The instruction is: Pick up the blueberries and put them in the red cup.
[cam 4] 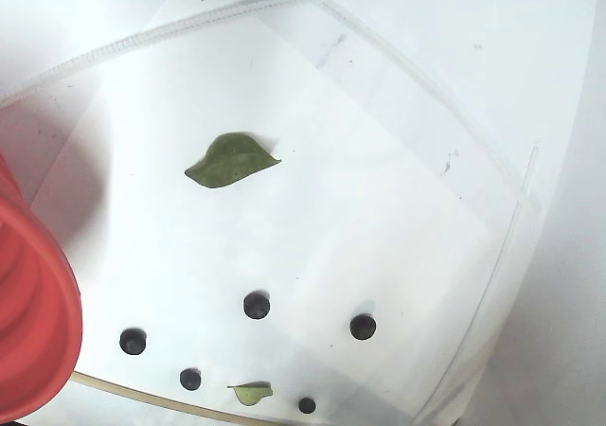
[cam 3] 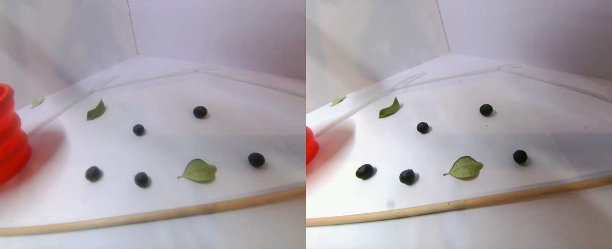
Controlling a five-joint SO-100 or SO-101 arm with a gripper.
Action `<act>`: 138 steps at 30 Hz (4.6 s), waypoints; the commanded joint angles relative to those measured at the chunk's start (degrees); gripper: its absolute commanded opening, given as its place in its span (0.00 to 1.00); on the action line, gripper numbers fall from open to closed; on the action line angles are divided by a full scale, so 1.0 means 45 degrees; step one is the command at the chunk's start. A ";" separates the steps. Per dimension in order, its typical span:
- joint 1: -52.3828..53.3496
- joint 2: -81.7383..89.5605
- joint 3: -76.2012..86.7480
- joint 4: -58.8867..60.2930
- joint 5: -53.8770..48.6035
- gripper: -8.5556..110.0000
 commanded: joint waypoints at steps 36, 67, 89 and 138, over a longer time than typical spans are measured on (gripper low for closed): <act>0.0000 -0.3242 0.5625 -0.5625 -0.5449 0.19; -0.0020 -0.7168 0.7285 -1.0781 -0.6387 0.20; 0.0078 -1.0664 0.7266 -1.4297 -0.6895 0.21; -0.0039 -1.6328 0.5664 -1.8281 -0.7520 0.24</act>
